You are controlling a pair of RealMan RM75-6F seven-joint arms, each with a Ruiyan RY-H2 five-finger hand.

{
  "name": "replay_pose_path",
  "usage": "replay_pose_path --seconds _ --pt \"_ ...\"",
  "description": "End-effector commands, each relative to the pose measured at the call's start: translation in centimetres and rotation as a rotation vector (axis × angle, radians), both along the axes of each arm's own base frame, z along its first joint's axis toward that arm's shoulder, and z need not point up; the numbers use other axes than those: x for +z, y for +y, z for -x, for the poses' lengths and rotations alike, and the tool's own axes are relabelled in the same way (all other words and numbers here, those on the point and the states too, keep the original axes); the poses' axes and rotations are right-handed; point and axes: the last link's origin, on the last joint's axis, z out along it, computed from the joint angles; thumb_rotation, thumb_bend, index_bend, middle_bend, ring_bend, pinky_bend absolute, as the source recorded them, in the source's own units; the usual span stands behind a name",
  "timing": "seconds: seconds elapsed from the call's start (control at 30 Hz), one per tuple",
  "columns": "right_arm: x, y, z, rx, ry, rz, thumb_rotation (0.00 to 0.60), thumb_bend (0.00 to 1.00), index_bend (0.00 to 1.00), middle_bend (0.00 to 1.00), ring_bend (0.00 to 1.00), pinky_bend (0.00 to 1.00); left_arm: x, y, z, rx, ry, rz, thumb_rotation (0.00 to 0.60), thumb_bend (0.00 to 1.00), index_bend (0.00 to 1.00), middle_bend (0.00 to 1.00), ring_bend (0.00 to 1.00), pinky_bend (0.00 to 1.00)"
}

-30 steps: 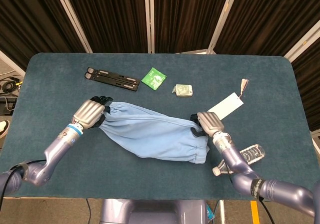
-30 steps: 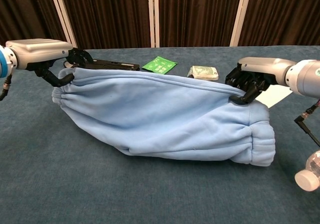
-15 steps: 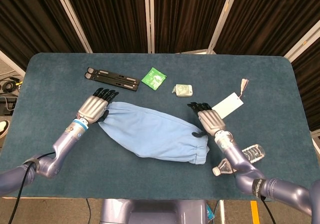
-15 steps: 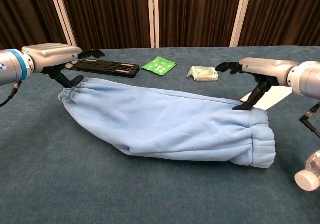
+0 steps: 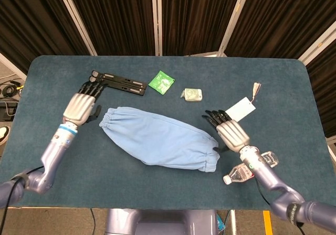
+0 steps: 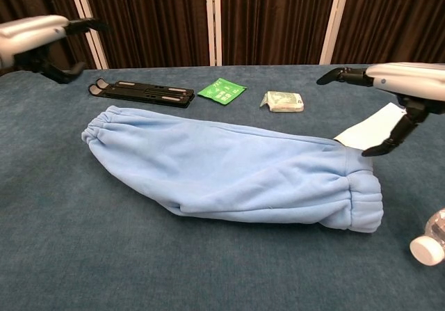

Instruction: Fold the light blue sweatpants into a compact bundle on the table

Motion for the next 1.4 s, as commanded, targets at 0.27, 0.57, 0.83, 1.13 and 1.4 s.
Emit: replay_pose_path --seconds 0.27,0.57,0.83,1.13,1.4 --pt "0.3 6.0 0.9 0.333 0.091 -0.071 0.6 0.0 0.19 0.14 0.0 0.0 4.6 -7.3 4.9 0.146 -0.086 -0.055 0.6 0.66 0.0 0.0 0.0 0.0" --pt "-3.8 6.5 -0.7 0.486 0.204 -0.115 0.6 0.0 0.19 0.13 0.0 0.0 6.6 -11.8 7.0 0.212 -0.098 -0.121 0.6 0.68 0.0 0.0 0.0 0.0" --pt "-6.2 5.4 -0.5 0.569 0.356 -0.088 0.6 0.0 0.19 0.12 0.0 0.0 7.8 -14.6 6.1 0.252 -0.059 -0.146 0.6 0.68 0.0 0.0 0.0 0.0" --pt "-7.5 3.9 -0.1 0.592 0.492 -0.062 0.6 0.0 0.19 0.11 0.0 0.0 7.1 -14.3 6.2 0.245 -0.059 -0.113 0.6 0.68 0.0 0.0 0.0 0.0" --pt "-7.3 2.8 0.6 0.577 0.547 -0.029 0.6 0.08 0.18 0.11 0.0 0.0 7.0 -14.3 6.3 0.239 -0.059 -0.109 0.6 0.68 0.0 0.0 0.0 0.0"
